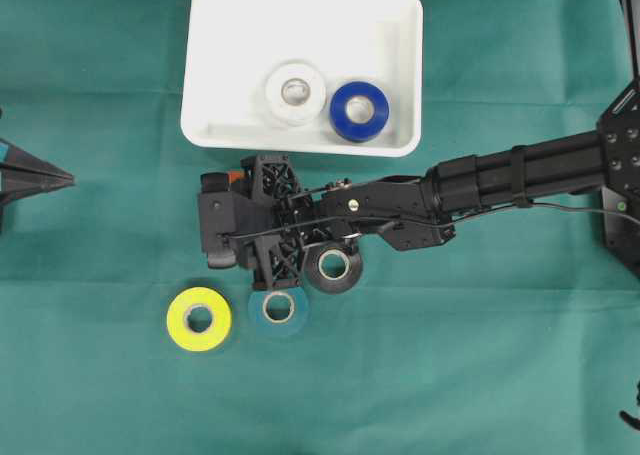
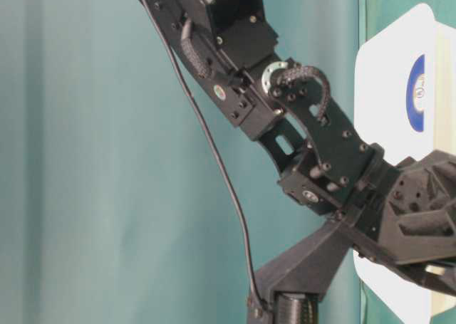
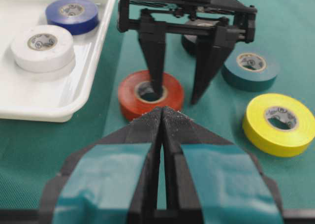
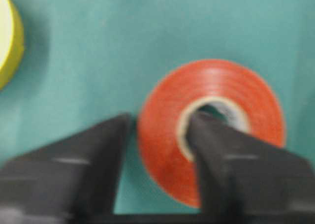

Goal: Put the tape into the white case with the right arm.
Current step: 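Lower into the red roll's core and close the right gripper, then lift the red roll and place it in the tray's left side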

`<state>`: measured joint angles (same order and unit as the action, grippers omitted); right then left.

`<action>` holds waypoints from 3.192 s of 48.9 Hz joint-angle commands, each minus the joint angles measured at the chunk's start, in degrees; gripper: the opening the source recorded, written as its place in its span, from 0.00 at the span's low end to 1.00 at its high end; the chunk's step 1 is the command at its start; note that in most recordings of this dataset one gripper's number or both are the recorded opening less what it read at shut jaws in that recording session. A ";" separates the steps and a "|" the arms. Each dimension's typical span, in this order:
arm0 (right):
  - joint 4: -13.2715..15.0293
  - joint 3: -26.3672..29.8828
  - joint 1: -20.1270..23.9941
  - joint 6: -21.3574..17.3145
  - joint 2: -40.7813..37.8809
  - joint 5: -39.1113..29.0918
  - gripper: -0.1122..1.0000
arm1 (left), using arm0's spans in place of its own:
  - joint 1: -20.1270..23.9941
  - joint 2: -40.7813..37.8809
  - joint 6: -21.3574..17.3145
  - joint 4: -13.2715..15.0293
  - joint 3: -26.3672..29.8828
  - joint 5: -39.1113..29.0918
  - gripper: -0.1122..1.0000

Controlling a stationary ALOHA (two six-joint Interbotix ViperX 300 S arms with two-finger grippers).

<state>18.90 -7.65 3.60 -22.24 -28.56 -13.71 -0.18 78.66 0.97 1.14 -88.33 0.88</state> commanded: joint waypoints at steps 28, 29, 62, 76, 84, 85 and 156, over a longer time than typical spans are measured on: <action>0.09 1.49 1.23 -0.26 8.00 -4.13 0.12 | 0.09 -0.44 0.00 0.18 0.70 0.18 0.11; 0.09 1.49 1.23 -0.26 8.35 -4.39 0.12 | 0.09 -0.44 0.00 0.18 0.70 0.18 0.11; 4.48 2.90 -2.37 -0.26 10.28 -5.80 0.12 | 0.09 -0.44 0.00 0.18 0.62 0.18 0.11; 8.61 2.90 -5.80 -1.05 10.55 -6.77 0.12 | 0.09 -0.44 0.00 0.18 0.70 0.18 0.11; 8.61 2.90 -8.61 -1.14 10.55 -6.86 0.12 | 0.09 -0.44 0.00 0.18 0.70 0.18 0.11; 8.53 2.90 -8.88 -1.14 10.55 -7.03 0.12 | 0.09 -0.44 0.00 0.18 0.62 0.18 0.11; 8.53 -17.75 -10.37 -1.23 25.14 -7.56 0.72 | 0.09 -0.44 0.00 0.18 0.62 0.18 0.11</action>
<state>27.33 -22.85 -6.94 -23.38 -7.65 -21.80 -0.18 78.66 0.97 1.23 -88.33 0.88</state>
